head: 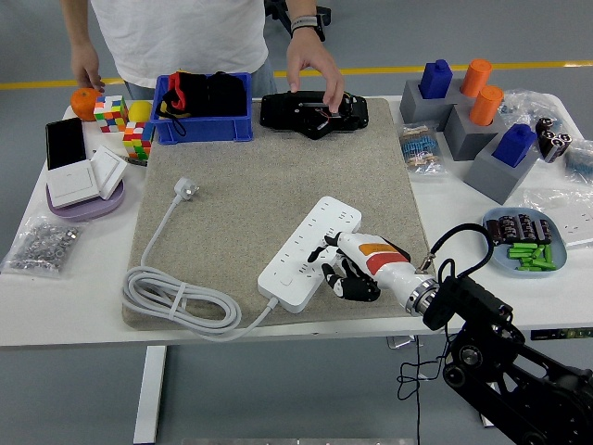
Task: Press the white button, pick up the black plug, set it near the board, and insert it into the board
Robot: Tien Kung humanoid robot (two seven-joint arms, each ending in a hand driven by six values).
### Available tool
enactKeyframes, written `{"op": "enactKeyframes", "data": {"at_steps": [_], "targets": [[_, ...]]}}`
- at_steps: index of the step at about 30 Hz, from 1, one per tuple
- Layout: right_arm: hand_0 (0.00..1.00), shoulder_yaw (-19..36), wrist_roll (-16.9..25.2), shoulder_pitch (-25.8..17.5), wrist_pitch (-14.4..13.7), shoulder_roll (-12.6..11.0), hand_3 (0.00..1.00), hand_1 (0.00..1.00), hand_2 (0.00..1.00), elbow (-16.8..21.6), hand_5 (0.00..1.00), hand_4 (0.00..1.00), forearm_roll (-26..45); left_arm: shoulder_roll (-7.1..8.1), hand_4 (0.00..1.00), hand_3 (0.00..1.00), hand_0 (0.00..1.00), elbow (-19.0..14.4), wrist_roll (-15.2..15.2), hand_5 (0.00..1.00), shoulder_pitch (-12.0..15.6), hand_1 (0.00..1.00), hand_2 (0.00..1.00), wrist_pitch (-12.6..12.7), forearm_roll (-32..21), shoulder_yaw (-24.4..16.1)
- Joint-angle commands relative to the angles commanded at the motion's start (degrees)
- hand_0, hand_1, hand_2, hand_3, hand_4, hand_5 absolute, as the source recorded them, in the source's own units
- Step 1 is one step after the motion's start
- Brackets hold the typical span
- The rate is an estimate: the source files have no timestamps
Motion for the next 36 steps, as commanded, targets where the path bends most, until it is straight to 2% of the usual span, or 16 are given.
{"op": "enactKeyframes", "data": {"at_steps": [11,20,36], "targets": [[0.002,-5.8,0.1,3.9,-0.1,0.4,0.587,0.002,0.039,-2.8,0.002,0.447,2.4,0.17,0.548,0.636,0.688,0.0,0.1,0.192,-0.1,0.636,0.611,0.0,0.2,-0.1],[0.002,-8.3,-0.2,7.4,0.2,2.1,0.587,0.002,0.039,-4.9,0.002,0.447,3.3,0.07,0.548,0.636,0.687,0.0,0.1,0.192,0.0,0.636,0.611,0.1,0.0,-0.4],[0.002,-9.6,0.1,7.9,0.4,1.9,0.583,0.002,0.037,-7.1,0.002,0.448,3.4,-0.01,0.547,0.637,0.687,0.0,0.2,0.192,-0.1,0.635,0.611,0.2,0.2,-1.0]]}}
